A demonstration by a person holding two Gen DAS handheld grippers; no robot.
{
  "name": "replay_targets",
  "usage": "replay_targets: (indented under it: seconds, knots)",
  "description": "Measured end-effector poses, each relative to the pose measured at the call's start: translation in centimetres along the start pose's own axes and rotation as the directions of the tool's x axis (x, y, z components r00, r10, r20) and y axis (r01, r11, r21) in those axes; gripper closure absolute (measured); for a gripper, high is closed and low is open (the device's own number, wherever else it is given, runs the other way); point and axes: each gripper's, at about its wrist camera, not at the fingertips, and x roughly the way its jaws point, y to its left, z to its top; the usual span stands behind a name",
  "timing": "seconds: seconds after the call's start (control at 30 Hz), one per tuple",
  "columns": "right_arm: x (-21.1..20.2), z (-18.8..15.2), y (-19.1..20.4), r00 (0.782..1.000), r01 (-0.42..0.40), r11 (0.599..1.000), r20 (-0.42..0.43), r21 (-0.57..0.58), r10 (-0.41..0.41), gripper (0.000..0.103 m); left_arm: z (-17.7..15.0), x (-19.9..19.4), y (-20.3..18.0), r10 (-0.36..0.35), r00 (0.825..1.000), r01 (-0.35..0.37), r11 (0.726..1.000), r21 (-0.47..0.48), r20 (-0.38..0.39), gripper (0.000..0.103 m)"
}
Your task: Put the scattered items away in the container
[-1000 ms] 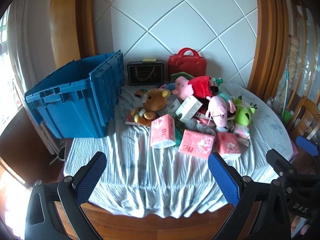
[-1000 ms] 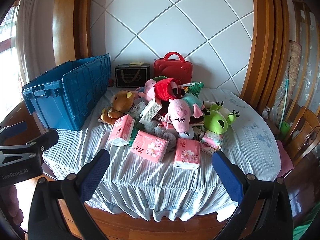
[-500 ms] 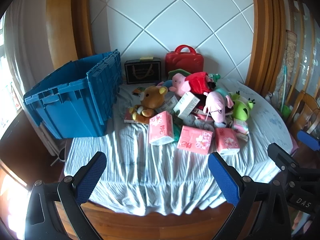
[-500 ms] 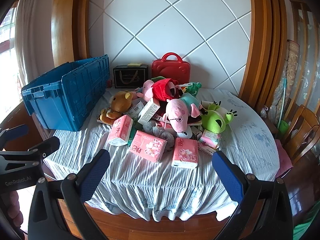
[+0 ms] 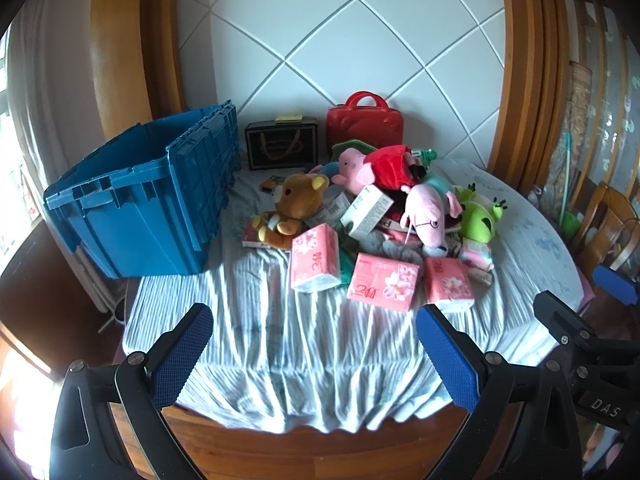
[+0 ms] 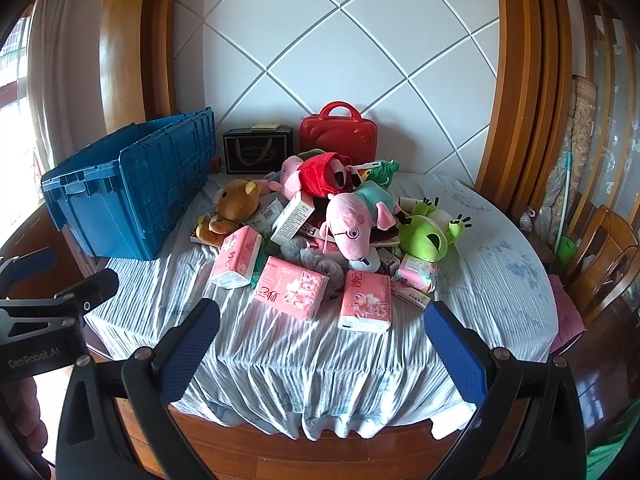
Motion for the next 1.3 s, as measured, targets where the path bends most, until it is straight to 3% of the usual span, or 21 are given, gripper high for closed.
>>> replay_targets:
  seconds: [0.33,0.57,0.77,0.9,1.13,1.3]
  knots:
    - [0.7,0.0,-1.5,1.000,0.003,1.000,-0.002,0.004,-0.003,0.000,0.1,0.4,-1.4,-0.004,0.999,0.004,1.000,-0.019,0.033,0.000]
    - [2.9,-0.8,-4.7,0.998,-0.044,0.998,-0.044,0.042,0.046,0.000,-0.2,3.7,-2.2,0.042,0.998,-0.044,0.998,-0.047,-0.048,0.000]
    - [7.9,-2.4,-8.2,0.992,-0.049,0.992,-0.112,0.120,0.062,0.000,-1.7,9.2,-2.0,0.083,0.983,-0.091,0.995,-0.042,-0.164,0.005]
    - [11.8,-2.5,-8.7,0.983,-0.047,0.989,-0.170,0.138,0.070,0.000,-0.9,13.4,-1.3,0.103,0.977,-0.112,0.993,-0.040,-0.188,0.006]
    - [19.0,-0.3,-7.7,0.974,-0.007,0.990,-0.224,0.138,0.038,0.000,1.6,22.6,0.3,0.086,0.963,-0.094,0.995,-0.019,-0.254,0.006]
    - [25.1,0.6,-5.0,0.956,-0.043,0.988,-0.280,0.150,0.084,0.000,2.3,28.8,0.0,0.072,0.945,-0.070,0.997,0.016,-0.318,0.006]
